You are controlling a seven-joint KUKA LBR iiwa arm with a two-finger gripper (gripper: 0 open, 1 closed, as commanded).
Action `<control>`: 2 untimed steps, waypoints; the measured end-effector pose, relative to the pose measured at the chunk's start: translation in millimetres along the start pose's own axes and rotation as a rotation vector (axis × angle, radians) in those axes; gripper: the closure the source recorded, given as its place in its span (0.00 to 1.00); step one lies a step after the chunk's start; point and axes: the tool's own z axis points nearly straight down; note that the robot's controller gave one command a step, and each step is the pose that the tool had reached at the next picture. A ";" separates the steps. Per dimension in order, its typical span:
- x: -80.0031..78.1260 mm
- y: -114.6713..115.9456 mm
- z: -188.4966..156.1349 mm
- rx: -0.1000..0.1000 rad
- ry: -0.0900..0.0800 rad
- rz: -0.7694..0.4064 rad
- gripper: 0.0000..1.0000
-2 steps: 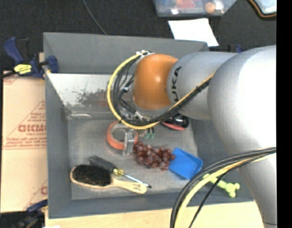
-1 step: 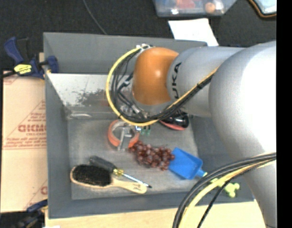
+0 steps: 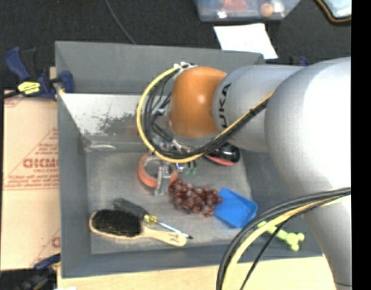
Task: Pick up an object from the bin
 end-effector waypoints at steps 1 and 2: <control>-15.5 -11.5 4.2 -0.005 -0.004 0.357 0.00; -1.6 -0.8 -0.3 -0.002 0.000 0.028 1.00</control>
Offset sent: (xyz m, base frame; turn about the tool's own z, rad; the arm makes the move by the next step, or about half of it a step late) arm 0.0009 -0.0002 -0.0003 0.0273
